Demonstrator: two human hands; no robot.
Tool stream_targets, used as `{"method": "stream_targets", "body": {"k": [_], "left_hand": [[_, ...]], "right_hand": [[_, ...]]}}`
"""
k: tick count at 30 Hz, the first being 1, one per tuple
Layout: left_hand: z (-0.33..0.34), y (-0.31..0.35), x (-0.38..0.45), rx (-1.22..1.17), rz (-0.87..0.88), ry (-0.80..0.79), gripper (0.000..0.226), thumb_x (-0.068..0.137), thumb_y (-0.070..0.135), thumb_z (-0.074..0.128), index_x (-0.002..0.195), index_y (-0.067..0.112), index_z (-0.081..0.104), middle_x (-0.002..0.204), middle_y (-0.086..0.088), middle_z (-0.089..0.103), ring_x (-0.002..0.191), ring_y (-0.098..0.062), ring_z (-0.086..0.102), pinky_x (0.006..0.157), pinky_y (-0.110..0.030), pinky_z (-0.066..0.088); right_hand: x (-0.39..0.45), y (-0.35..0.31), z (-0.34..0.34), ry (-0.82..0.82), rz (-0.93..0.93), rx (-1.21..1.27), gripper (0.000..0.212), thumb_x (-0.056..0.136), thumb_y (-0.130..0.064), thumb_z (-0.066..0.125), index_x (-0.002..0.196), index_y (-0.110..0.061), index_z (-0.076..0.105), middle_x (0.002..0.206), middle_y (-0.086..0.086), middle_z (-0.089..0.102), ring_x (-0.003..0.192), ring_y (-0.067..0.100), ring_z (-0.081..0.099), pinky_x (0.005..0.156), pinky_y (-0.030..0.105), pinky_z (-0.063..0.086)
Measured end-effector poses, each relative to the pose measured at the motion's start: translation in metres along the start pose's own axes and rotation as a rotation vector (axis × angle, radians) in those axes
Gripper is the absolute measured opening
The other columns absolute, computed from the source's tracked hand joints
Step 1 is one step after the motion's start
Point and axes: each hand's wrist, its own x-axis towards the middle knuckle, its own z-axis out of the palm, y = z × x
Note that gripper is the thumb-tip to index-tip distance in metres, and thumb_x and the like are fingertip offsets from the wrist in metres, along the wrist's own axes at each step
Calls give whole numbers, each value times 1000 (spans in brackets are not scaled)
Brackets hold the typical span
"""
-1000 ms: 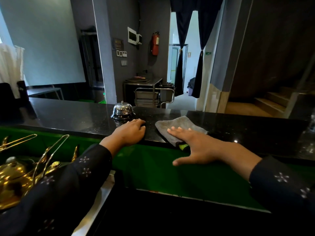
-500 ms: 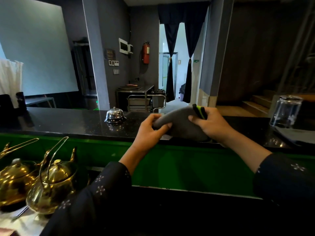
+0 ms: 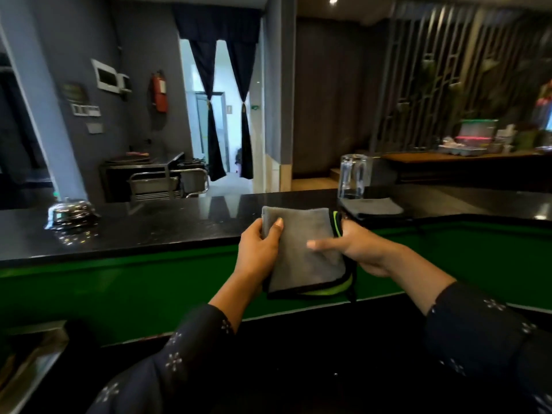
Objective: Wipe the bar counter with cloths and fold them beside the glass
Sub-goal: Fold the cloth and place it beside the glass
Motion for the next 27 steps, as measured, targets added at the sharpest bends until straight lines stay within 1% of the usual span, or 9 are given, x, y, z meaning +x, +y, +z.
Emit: {"method": "stream_targets", "body": {"k": [2,3,6,10,14,17,22,24,27], "left_hand": [[32,-1,1,31,-35,-21,20,92,35,54,95,18,64,95,-6,69,88,-19,66,80,-39,57],[48,-1,2,32,-69,-44,21,92,35,54,96,18,63,96,-5,69,89,-19,66,81,-39,57],[98,-1,5,26,-227,-154,25,92,33,54,105,12,59,101,-4,66,91,-18,64,80,-34,55],[167,8,6,-30,-382,-326,34,86,16,63,117,6,52,112,-9,62,101,-27,62,86,-40,54],[234,12,17,67,-306,-318,44,80,13,69,116,16,43,120,-9,55,110,-28,57,92,-46,53],[277,17,26,117,-195,-261,41,82,11,68,112,22,41,127,-11,51,113,-28,56,90,-40,54],[324,22,50,326,19,-224,18,86,11,62,104,12,61,114,-8,57,91,-13,56,59,-8,41],[336,23,65,392,50,-243,19,87,10,61,106,10,63,116,-10,59,83,-10,55,49,-5,42],[349,22,86,483,82,-248,17,86,10,61,102,11,65,107,-7,63,99,-19,61,76,-18,50]], "right_hand": [[-8,11,-29,15,93,15,56,68,-9,82,118,-15,59,110,6,71,102,21,67,88,37,54],[-11,16,-45,55,113,28,57,68,-7,82,120,-12,58,109,9,72,100,22,68,84,36,56],[-22,27,-90,236,118,102,44,72,-6,78,112,-9,61,102,14,72,90,27,70,73,36,57],[-29,43,-153,413,108,92,23,78,-6,73,99,-12,65,95,13,70,84,27,68,78,39,55],[-28,60,-218,532,67,21,19,77,-5,72,96,-10,69,94,13,71,83,27,68,76,37,54],[-18,68,-263,592,51,-18,28,76,-5,73,104,-5,67,95,15,71,85,30,67,80,39,53],[15,74,-315,646,12,-169,47,74,-13,77,117,-8,60,110,11,66,95,27,63,82,37,52],[30,74,-329,668,0,-248,62,74,-15,78,129,-7,51,116,7,60,102,23,58,84,34,48],[53,74,-344,721,-24,-360,72,73,-16,79,136,-9,44,133,11,52,118,27,51,89,32,42]]}}
